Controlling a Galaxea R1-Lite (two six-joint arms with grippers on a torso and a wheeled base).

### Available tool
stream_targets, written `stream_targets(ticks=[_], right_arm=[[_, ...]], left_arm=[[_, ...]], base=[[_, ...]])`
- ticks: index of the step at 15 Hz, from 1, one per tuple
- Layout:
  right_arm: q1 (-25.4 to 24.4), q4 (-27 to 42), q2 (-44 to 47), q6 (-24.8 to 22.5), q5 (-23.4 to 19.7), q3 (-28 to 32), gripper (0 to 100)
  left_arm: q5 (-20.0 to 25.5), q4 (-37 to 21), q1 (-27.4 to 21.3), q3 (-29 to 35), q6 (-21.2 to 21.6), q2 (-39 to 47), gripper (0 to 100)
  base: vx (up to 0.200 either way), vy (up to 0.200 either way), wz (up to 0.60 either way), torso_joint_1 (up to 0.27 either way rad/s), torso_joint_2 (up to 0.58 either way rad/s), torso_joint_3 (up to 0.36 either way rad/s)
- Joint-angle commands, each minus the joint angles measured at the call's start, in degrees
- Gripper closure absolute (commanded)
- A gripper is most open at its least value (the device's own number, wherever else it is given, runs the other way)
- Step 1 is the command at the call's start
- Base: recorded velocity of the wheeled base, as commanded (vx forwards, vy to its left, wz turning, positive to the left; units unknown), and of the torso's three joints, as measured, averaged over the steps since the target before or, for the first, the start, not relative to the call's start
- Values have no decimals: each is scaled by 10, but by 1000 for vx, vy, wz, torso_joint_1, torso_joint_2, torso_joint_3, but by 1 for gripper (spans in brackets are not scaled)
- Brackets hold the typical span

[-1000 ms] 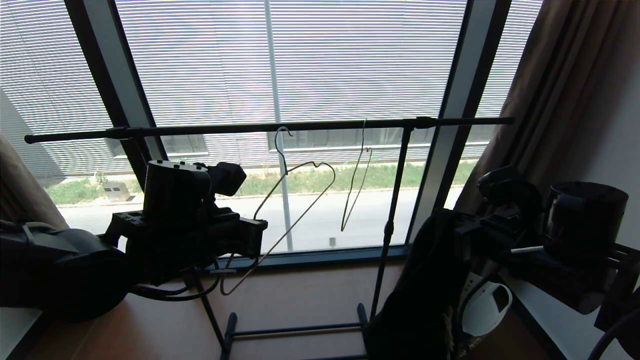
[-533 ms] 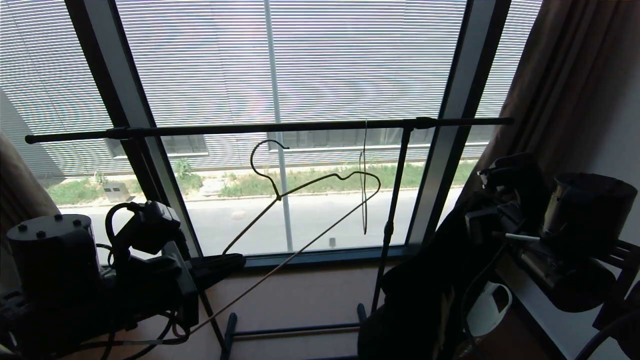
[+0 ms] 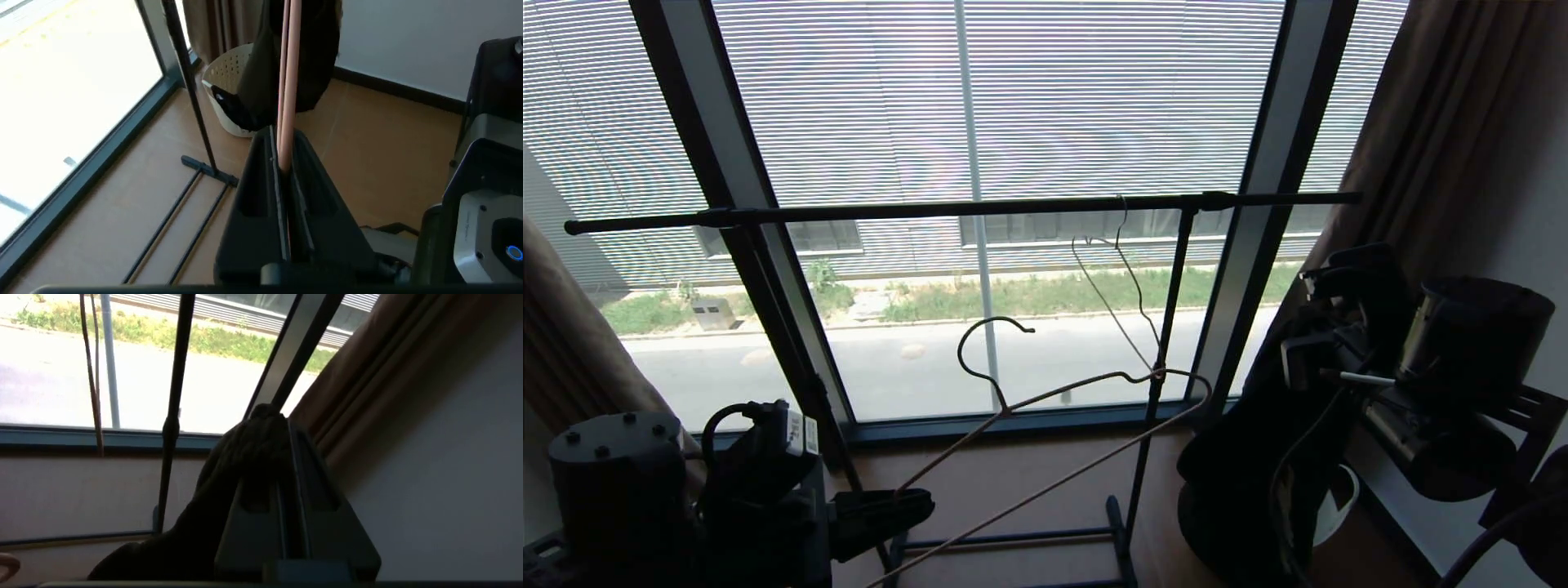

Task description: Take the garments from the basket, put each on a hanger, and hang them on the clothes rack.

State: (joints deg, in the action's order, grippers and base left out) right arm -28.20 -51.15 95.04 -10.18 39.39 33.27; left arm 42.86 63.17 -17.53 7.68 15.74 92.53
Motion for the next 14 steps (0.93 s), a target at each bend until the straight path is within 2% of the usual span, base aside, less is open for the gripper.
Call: stream_targets(ticks=[1, 4, 7, 12, 14], right_arm=[[-1, 0, 1, 0, 0, -1, 100], [-30, 1, 0, -1, 0, -7, 100], [-65, 1, 1, -1, 10, -12, 100], [-111, 1, 1, 0, 24, -19, 100], [-133, 1, 4, -1, 31, -15, 100]], left_arm=[[10, 10, -12, -14, 5, 34, 100], [10, 14, -42, -19, 6, 49, 100], [9, 21, -46, -19, 6, 58, 100], [6, 101, -48, -34, 5, 111, 100], [3, 114, -58, -33, 4, 116, 100]], base=[[0, 0, 0, 0, 0, 0], [0, 0, 0, 0, 0, 0], [0, 0, 0, 0, 0, 0], [0, 0, 0, 0, 0, 0], [0, 0, 0, 0, 0, 0]])
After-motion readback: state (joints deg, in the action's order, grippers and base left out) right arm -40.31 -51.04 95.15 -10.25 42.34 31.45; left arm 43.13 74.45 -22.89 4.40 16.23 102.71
